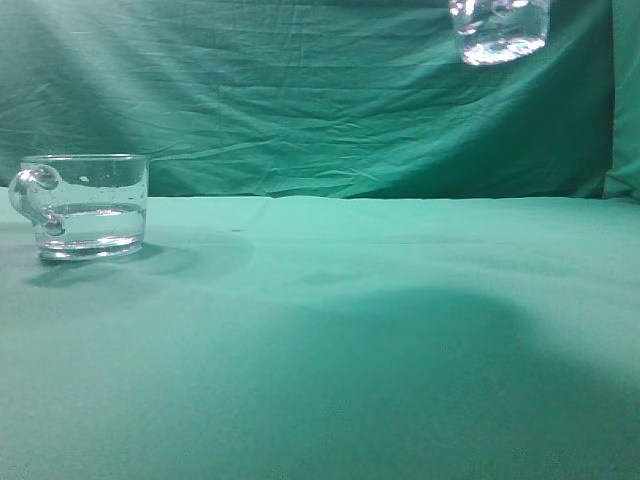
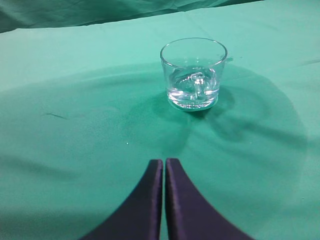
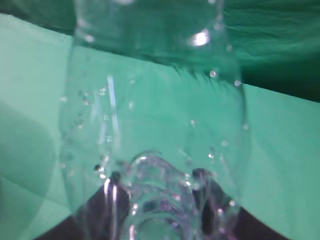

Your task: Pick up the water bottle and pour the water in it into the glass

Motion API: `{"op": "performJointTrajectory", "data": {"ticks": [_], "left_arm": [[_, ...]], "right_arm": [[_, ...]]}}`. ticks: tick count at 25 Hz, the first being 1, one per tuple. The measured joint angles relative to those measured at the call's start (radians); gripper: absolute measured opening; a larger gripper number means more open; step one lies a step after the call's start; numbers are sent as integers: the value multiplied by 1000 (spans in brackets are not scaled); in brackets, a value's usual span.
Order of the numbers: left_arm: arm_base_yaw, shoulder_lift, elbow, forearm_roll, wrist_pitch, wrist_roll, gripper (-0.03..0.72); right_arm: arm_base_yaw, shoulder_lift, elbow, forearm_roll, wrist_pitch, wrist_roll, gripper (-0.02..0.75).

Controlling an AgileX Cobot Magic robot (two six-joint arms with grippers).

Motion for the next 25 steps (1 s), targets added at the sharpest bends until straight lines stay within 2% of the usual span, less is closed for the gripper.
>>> {"op": "performJointTrajectory", "data": {"ticks": [5,8,16,17,19,25], "left_arm": [[0,0,0,0,0,0,0],[0,0,0,0,2,0,0],[0,0,0,0,2,0,0],[0,0,0,0,2,0,0],[0,0,0,0,2,0,0],[0,0,0,0,2,0,0]], "right_arm": [[-116,9,131,-2,-157,38,279],[-155,60,145,-2,-226,52,279],[-161,258,145,-5,-393,52,279],[-161,304,145,-6,-463,52,279],[-161,346,145,-8,-510,50,279],[-161,440,143,-17,-594,6,279]]}}
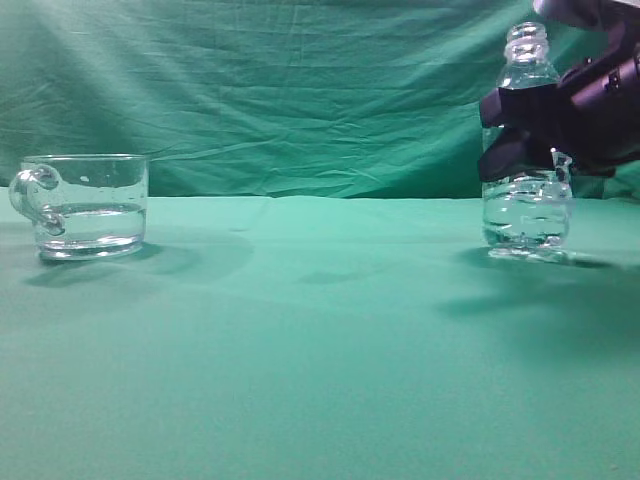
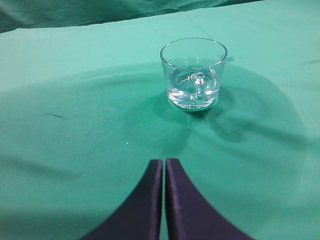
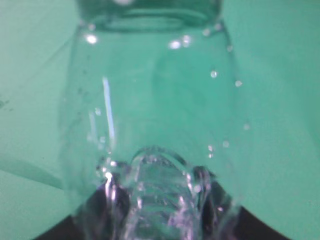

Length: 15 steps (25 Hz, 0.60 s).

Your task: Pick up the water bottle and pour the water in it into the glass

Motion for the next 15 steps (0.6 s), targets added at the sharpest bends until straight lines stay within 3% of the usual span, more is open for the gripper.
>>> {"op": "performJointTrajectory", "data": {"ticks": [5,6,13,15], "left_arm": [[0,0,0,0,0,0,0],[0,0,0,0,0,0,0],[0,0,0,0,0,0,0],[0,0,0,0,0,0,0]], "right_arm": [[0,21,0,-24,-56,-10,279],[0,21,0,-30,-58,-12,351],[0,22,0,-48,-59,-20,611],[0,7,0,-51,-45,-21,600]]}}
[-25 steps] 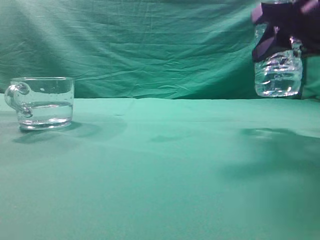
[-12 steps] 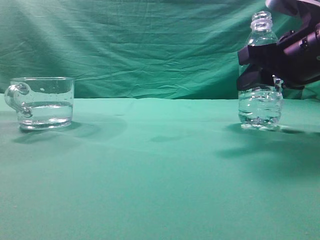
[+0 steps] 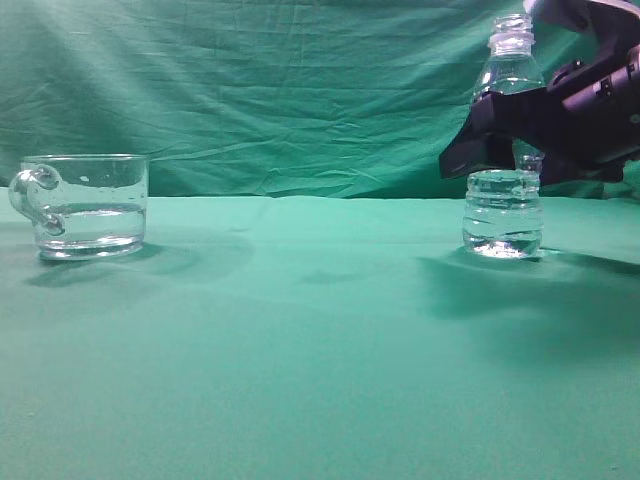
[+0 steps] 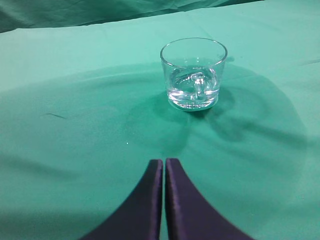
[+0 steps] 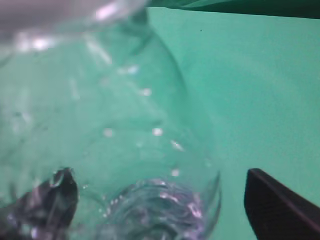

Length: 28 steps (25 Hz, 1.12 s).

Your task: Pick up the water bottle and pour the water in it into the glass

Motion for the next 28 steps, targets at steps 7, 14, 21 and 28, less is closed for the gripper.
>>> {"op": "performJointTrajectory", "data": {"ticks": [7,14,21,28], "left_arm": [[0,0,0,0,0,0,0],[0,0,0,0,0,0,0],[0,0,0,0,0,0,0],[0,0,0,0,0,0,0]], "right_arm": [[0,-185,0,-33,56,46,626],[0,-406,0,-159,120,160,626],[0,-697,0,-172,369,176,250],[0,-995,0,-178,680,310,0]]}}
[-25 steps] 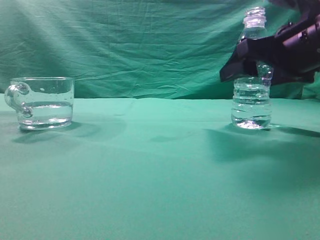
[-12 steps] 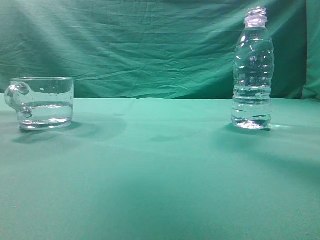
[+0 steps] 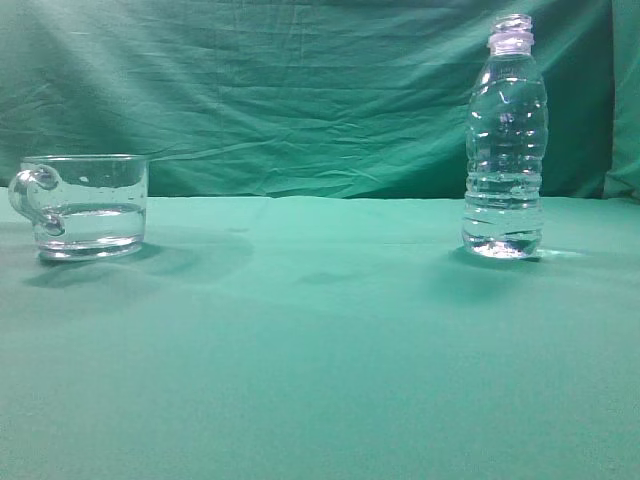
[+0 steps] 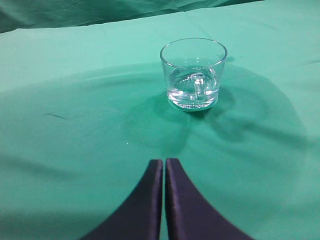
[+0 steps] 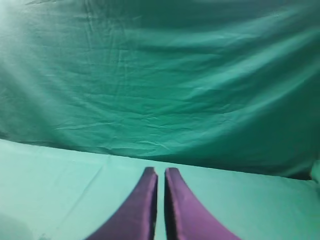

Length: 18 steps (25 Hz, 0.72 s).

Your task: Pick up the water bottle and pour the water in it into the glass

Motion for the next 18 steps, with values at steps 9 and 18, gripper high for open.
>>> {"op": "performJointTrajectory", "data": {"ticks": [9,18], "left_arm": [[0,0,0,0,0,0,0],[0,0,0,0,0,0,0]], "right_arm": [[35,-265,4,8,230,40,0],[35,-474,4,73,514,39,0]]}}
